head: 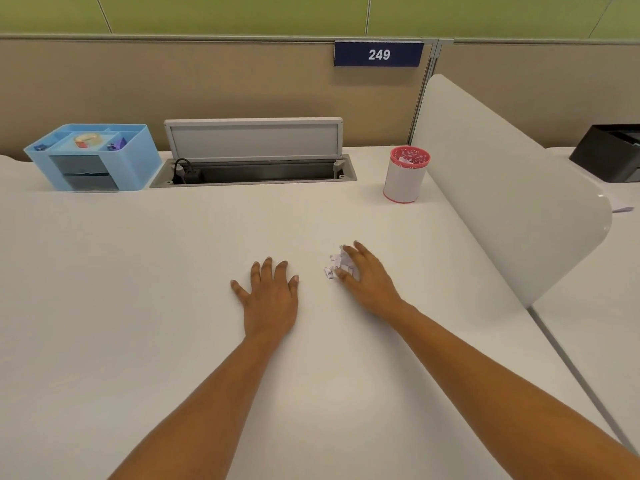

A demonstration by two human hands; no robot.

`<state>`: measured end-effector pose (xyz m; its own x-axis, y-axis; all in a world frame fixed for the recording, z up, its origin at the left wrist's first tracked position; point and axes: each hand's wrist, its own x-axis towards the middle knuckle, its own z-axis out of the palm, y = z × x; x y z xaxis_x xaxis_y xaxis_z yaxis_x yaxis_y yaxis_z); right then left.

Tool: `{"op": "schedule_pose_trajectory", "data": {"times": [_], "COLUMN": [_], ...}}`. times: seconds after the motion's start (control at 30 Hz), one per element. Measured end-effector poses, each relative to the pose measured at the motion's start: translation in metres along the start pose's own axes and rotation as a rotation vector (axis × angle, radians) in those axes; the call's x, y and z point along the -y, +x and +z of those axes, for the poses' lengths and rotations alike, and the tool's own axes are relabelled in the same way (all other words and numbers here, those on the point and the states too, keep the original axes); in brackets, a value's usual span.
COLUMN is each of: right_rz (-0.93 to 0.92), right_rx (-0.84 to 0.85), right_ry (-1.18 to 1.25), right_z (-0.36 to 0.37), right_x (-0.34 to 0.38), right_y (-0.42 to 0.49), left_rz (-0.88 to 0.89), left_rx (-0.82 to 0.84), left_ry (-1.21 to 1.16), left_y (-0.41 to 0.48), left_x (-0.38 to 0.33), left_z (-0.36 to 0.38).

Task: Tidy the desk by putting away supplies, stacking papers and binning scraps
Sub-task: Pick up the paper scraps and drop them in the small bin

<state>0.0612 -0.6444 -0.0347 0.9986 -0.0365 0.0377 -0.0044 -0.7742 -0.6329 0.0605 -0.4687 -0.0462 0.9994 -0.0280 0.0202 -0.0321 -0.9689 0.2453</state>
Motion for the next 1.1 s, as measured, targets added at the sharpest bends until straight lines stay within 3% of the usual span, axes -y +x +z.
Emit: {"op": "schedule_pose_trajectory", "data": {"times": [0.23,0.37,0.5,0.63,0.7,0.97,1.1], "right_rz": [-0.278,-0.389,-0.362,-0.421,-0.372,0.128,0.224], "right_rx": [0.218,0.196,0.241,0.155,0.111,-0.086,-0.217], "right_ry": [-0.141,-0.143,-0.121,-0.245,-0.215,0.281,0.465], "right_z": [0.013,0.008,-0.014,-0.021,-0.022,-0.053,-0.084], "right_x": [0.013,0.003,-0.005,-0.015,-0.016,-0.017,-0.022], "right_y": [0.005,-0.008,-0.012,-0.009,-0.004,0.028,0.058], "left_rz": [-0.011,-0.010,-0.004,-0.005,-0.010,0.039,0.062], "left_rx": [-0.001,-0.005,-0.010,-0.001,0.005,-0.017,0.013], "left_ry": [-0.004,0.008,-0.011,-0.010,-0.018,-0.044,-0.054], "left_y": [0.000,0.000,-0.001,-0.001,0.000,0.023,0.046], "left_x": [0.000,0.000,0.000,0.000,0.000,-0.012,-0.020], "left_z": [0.000,0.000,0.000,0.000,0.000,-0.003,-0.002]}}
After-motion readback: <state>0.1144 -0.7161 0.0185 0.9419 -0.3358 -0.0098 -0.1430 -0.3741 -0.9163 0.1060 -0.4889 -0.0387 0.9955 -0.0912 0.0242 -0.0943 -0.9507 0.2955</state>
